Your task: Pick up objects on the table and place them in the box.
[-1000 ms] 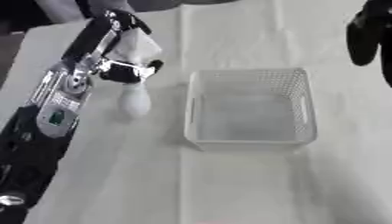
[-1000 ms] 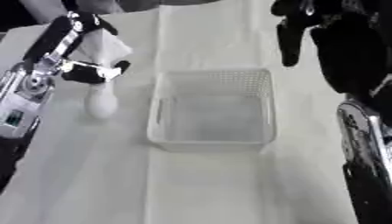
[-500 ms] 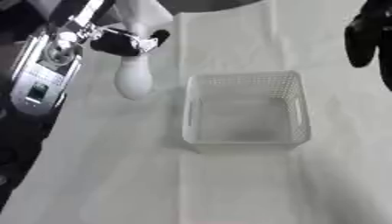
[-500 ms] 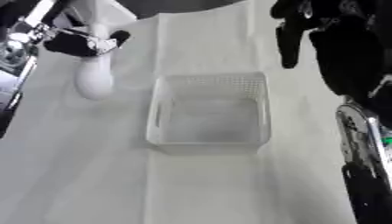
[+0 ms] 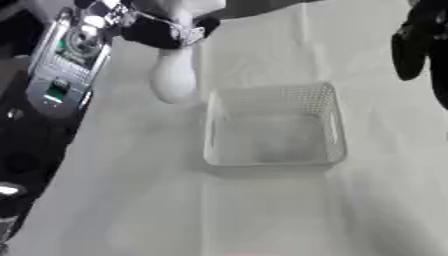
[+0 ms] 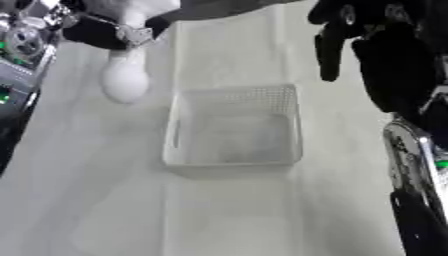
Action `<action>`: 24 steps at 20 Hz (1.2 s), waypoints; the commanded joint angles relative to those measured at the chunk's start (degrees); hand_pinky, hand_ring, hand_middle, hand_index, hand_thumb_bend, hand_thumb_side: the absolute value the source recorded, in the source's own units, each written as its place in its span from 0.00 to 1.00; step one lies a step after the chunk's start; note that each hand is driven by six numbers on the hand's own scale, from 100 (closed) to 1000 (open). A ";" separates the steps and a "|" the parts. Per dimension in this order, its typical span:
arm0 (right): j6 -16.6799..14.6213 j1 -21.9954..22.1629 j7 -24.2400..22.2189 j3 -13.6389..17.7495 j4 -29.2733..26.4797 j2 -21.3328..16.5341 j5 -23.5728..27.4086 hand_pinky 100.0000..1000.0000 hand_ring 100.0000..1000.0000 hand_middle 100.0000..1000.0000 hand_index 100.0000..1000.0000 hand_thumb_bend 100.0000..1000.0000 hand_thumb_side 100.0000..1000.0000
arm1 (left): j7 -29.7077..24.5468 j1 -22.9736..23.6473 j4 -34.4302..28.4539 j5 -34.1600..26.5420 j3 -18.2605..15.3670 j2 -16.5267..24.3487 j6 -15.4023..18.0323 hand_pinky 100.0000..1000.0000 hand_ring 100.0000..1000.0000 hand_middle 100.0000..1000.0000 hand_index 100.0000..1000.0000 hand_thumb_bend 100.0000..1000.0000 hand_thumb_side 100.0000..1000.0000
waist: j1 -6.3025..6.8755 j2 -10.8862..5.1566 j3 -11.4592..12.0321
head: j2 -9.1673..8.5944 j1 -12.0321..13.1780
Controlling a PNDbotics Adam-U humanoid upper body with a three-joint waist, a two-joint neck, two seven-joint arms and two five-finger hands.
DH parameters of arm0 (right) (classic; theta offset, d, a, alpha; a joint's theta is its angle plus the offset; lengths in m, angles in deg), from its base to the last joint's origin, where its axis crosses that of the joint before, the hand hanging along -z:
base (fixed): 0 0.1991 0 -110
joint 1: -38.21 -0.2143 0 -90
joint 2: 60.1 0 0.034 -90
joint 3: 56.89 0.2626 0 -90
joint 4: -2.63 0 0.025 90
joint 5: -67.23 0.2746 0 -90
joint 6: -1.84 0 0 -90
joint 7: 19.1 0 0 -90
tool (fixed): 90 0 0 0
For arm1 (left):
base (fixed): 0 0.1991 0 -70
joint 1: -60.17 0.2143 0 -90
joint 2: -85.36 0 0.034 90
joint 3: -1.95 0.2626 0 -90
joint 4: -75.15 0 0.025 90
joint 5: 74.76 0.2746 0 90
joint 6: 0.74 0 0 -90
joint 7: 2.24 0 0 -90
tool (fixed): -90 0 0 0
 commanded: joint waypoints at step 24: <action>-0.98 -2.68 -1.45 -0.76 -0.78 -0.67 0.72 0.09 0.23 0.56 0.78 0.00 0.98 | 3.61 -5.51 4.60 8.79 9.10 3.05 24.73 0.00 0.00 0.03 0.13 0.00 0.00 | 1.05 0.83 -5.69 | -0.01 3.43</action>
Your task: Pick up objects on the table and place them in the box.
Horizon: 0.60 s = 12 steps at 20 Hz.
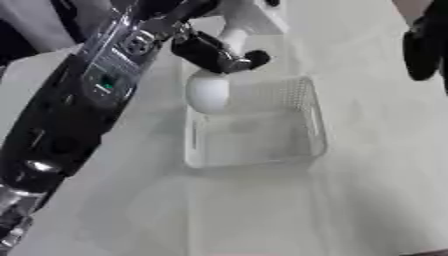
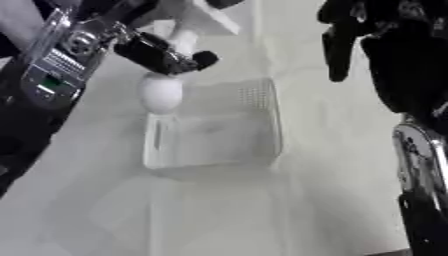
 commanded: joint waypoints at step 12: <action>-0.04 -1.00 -0.42 -0.07 -0.78 -0.43 0.09 0.09 0.23 0.56 0.78 0.00 0.97 | -4.52 -1.39 1.78 2.49 3.28 -1.13 4.41 0.00 0.16 0.20 0.29 0.09 0.00 | -0.03 -0.74 -0.79 | -0.01 1.26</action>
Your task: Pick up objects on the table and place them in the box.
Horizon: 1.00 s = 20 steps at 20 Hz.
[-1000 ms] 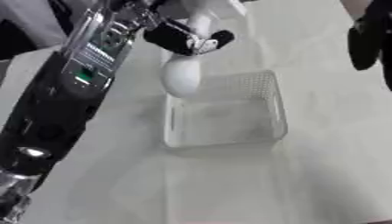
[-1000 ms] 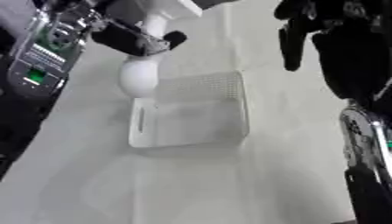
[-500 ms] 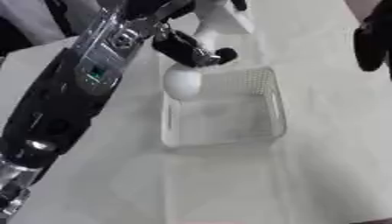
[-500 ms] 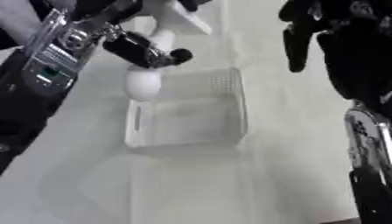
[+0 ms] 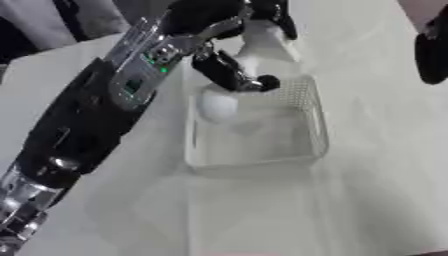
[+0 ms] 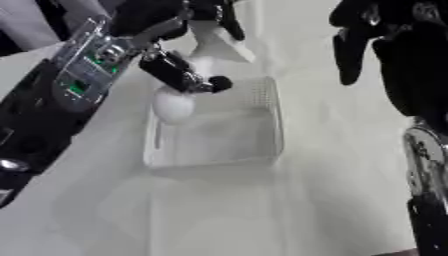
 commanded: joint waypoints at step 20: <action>0.53 -0.24 -0.05 0.07 -0.78 -0.26 -0.14 0.09 0.23 0.55 0.78 0.00 0.97 | -12.04 0.79 -9.67 -3.45 2.93 3.48 -6.13 0.46 0.62 0.66 0.77 0.35 0.91 | -0.53 -1.13 1.19 | -0.01 -1.39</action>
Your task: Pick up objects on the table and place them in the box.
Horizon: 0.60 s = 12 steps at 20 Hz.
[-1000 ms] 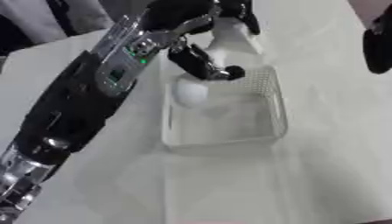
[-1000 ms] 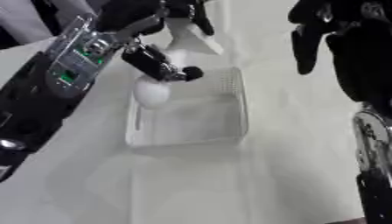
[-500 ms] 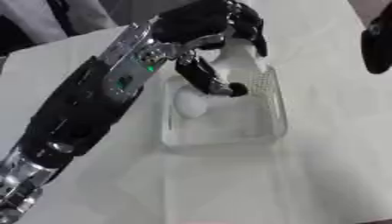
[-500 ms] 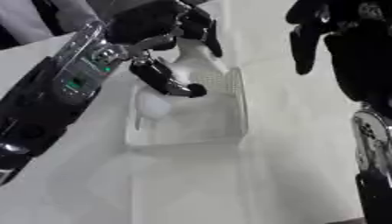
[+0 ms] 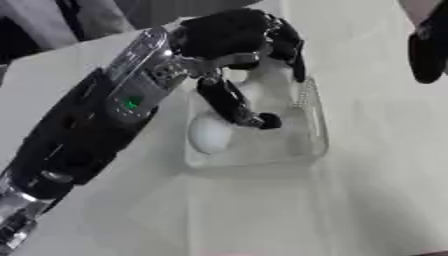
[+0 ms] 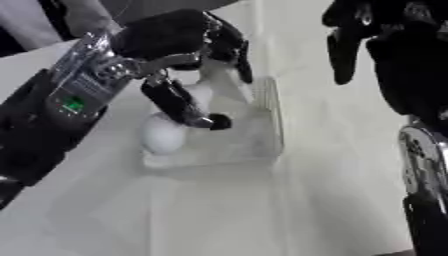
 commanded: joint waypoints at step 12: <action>0.12 -0.58 -0.24 -0.05 -0.78 -0.29 0.09 0.09 0.22 0.55 0.77 0.00 0.97 | -6.28 -0.48 -0.71 0.79 -1.84 1.71 2.11 0.95 0.97 0.96 1.00 0.68 1.00 | -0.75 -0.87 0.60 | -0.01 -0.56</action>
